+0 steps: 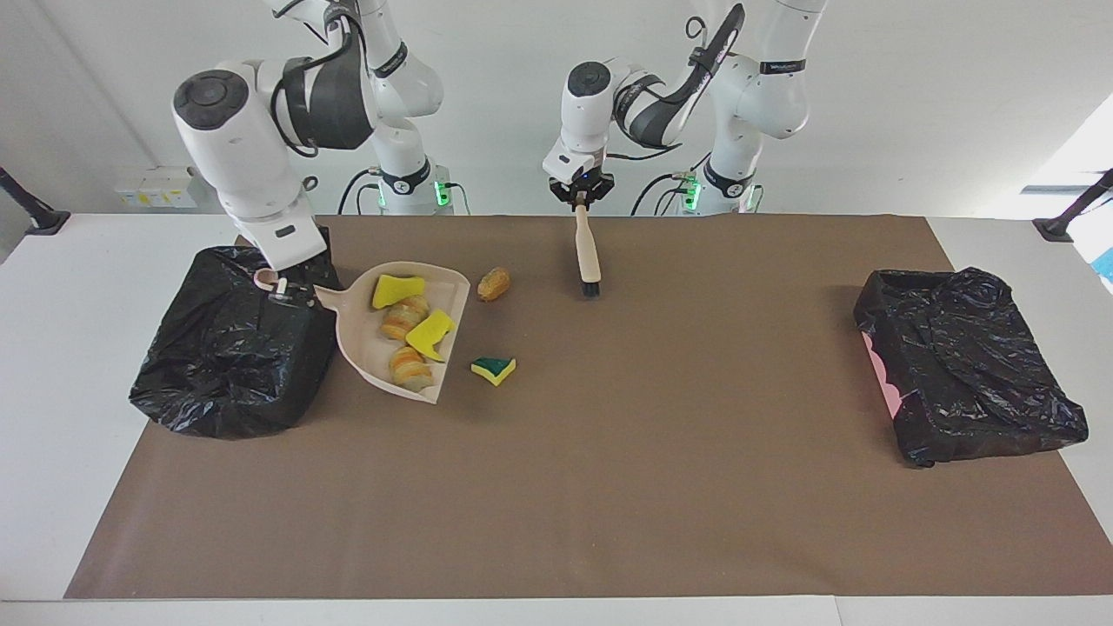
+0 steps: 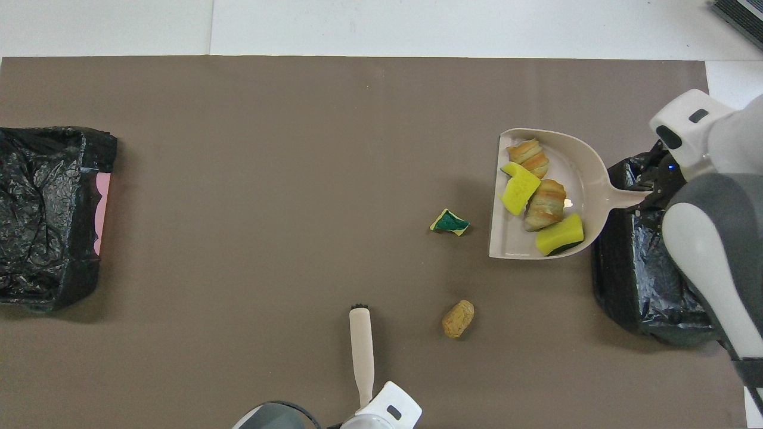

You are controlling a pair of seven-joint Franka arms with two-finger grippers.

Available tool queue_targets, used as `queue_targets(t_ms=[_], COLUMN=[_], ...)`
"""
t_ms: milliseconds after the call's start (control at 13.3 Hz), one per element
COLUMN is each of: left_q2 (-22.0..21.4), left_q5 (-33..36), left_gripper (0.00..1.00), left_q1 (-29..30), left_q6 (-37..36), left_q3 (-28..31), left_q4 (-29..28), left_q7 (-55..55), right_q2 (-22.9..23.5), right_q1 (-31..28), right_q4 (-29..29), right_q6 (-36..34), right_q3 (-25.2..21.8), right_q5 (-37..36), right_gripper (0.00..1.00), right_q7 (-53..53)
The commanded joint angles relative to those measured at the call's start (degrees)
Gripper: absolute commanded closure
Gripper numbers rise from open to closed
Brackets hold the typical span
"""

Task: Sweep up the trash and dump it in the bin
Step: 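Lift the dustpan with the right gripper toward the black bag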

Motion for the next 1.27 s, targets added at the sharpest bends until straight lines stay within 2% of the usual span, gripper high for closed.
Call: queue_targets(t_ms=[0, 150, 450, 525, 600, 675, 825, 975, 1200], left_q2=[-2.2, -2.0, -0.8, -0.8, -0.8, -0.8, -0.1, 0.3, 1.8], left_q5=[-2.4, -3.9, -4.2, -4.2, -4.2, -4.2, -4.1, -3.9, -1.4], left_gripper=[1.00, 1.00, 1.00, 0.88, 0.70, 0.50, 0.00, 0.00, 0.00], left_q1=[-2.1, -4.4, -5.1, -5.0, -5.0, -5.0, -4.8, -3.4, 5.5], left_q6=[1.5, 3.0, 3.9, 3.9, 3.4, 3.4, 3.2, 2.1, -6.5], left_q3=[1.0, 1.1, 1.1, 1.1, 1.1, 1.2, 1.3, 1.8, 1.8], left_q4=[-2.3, -3.0, -3.4, -3.4, -3.4, -3.2, -2.6, -0.5, 8.0], left_q7=[-1.1, -1.8, -3.0, -2.8, -2.7, -2.3, -2.0, 1.4, 10.3], right_q2=[-0.4, -0.4, -0.8, -0.8, -0.9, -1.2, -2.4, -2.6, -4.0], right_q1=[-4.7, -8.3, -14.3, -15.1, -15.8, -16.1, -17.6, -20.4, -22.9], right_q4=[2.7, 3.3, 3.3, 3.3, 3.3, 2.6, -0.1, -2.6, -8.4], right_q6=[-3.9, -5.3, -5.4, -5.2, -4.8, -2.9, 2.7, 8.0, 15.1], right_q3=[0.4, 0.3, -0.2, -0.2, -0.2, -0.1, -0.2, -0.2, -0.2], right_q5=[1.0, 0.9, -1.4, -4.1, -8.3, -12.0, -16.7, -19.7, -26.5], right_gripper=[1.00, 1.00, 1.00, 1.00, 1.00, 1.00, 1.00, 1.00, 1.00], right_q7=[-5.9, -9.7, -17.8, -19.3, -19.5, -19.6, -21.1, -24.7, -29.2])
